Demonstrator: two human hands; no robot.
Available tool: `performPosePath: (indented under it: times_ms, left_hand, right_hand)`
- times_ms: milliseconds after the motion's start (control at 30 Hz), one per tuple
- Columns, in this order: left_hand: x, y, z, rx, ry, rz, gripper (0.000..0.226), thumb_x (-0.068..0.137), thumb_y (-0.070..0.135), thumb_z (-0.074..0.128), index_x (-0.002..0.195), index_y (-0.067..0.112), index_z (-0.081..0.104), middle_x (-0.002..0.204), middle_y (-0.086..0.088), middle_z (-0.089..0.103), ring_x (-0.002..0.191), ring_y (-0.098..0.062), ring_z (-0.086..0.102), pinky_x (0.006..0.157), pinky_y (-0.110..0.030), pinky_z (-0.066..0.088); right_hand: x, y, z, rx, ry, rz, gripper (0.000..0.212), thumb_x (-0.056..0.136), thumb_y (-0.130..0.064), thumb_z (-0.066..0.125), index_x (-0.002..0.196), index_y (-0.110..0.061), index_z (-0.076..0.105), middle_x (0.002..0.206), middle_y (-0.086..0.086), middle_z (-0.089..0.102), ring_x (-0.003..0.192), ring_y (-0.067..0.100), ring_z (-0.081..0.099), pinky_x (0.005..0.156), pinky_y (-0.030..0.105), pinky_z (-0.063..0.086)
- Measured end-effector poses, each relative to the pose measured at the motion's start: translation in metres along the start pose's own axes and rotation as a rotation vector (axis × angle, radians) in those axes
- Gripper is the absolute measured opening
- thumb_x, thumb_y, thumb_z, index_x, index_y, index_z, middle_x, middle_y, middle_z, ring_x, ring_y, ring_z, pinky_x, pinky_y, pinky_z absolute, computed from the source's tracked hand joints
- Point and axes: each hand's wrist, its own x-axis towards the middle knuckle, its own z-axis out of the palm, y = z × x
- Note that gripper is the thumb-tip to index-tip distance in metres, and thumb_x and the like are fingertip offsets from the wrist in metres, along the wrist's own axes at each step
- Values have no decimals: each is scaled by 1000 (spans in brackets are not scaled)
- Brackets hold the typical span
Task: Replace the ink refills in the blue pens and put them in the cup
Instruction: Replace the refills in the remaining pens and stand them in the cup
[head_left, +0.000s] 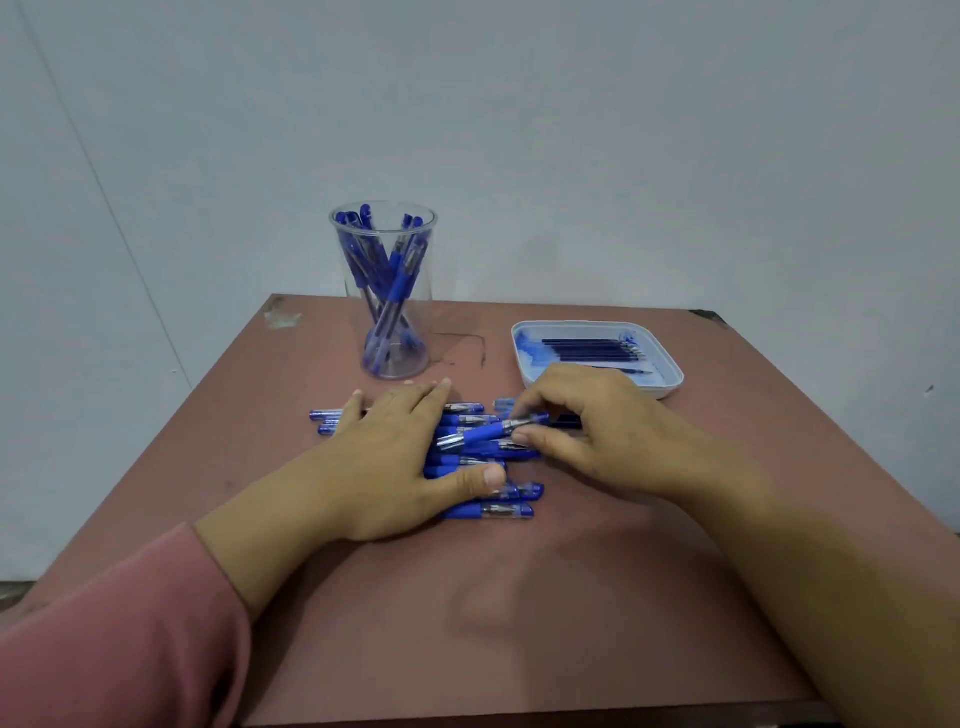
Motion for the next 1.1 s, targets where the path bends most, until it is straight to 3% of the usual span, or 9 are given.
performPosePath:
  times_ms: [100,200,267,333,433,667,800,900,1100]
  left_hand:
    - [2,0,-9,-99,196,106,97,72,88,28,152,33,18,151,14,35,137,-1,29,117,-33,19]
    - [3,4,-15,-205,381,218,69,79,68,47,142,43,37,125,21,60,115,6,51,97,-24,45]
    - [4,5,-15,-214,482,282,53,82,59,50,132,42,51,109,20,68,101,6,60,85,-23,53]
    - [6,4,-14,-205,542,319,43,84,53,51,123,37,61,102,18,70,92,5,61,78,-20,54]
    - [10,-1,-12,-166,579,358,34,89,48,54,116,30,67,98,17,69,84,3,60,74,-17,53]
    - [12,0,-9,-134,578,343,27,92,36,49,114,31,66,96,17,66,85,-1,59,68,-26,53]
    - [13,1,-8,-269,506,295,24,92,31,57,114,38,64,97,21,65,89,-2,60,71,-32,54]
    - [13,0,-10,-317,455,306,28,94,25,59,118,39,64,97,21,64,91,-5,61,76,-33,53]
    - [14,-12,-11,-310,432,265,32,92,24,61,121,37,64,94,19,64,90,-4,60,79,-24,51]
  right_hand:
    - [2,1,2,27,121,-20,7,88,-27,67,96,-25,66,87,-15,62,83,7,59,72,25,48]
    - [4,1,4,85,226,-53,12,86,-27,71,96,-20,69,86,-12,65,81,10,62,71,28,51]
    - [4,-3,4,141,280,-53,15,82,-26,73,93,-17,70,84,-14,66,80,5,64,72,19,51]
    - [5,-6,4,163,327,-52,16,79,-24,75,92,-17,71,82,-19,64,79,-2,62,72,9,46]
    - [7,-6,6,138,345,-71,15,79,-23,74,94,-20,70,84,-24,62,80,-4,61,73,8,44]
    - [7,-2,8,102,344,-73,9,84,-15,70,93,-14,70,87,-7,69,84,1,61,74,10,46]
    - [5,-1,10,65,339,-104,7,86,-16,67,92,-12,69,86,-2,69,81,8,63,72,21,50]
    - [6,-2,9,12,360,-148,14,88,-19,63,88,-5,67,85,0,68,80,9,60,73,18,48]
    - [3,14,-1,8,323,-66,11,86,-20,63,94,-14,68,87,-28,55,83,-6,56,75,7,42]
